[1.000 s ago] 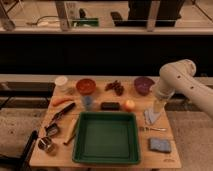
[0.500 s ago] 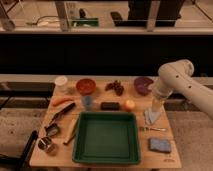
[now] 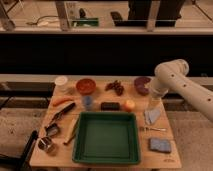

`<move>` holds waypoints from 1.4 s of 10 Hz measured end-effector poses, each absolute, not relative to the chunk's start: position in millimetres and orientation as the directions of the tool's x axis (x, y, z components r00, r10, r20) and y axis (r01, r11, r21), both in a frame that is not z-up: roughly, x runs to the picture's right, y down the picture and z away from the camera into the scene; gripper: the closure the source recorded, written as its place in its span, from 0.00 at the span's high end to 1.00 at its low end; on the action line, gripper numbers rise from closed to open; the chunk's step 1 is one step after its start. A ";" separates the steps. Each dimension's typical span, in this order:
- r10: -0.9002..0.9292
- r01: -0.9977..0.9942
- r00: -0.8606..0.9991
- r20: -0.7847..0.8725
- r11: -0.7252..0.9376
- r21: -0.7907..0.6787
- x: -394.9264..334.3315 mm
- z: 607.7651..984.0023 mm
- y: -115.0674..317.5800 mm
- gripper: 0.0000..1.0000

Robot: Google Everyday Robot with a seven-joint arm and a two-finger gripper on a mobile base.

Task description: Place grapes in tray

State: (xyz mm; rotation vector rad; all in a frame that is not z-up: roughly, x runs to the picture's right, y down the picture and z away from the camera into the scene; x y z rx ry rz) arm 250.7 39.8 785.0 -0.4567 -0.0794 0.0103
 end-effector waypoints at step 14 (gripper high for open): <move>-0.136 0.215 0.929 0.345 0.955 -0.204 137.9 864.3 -17.7 0.80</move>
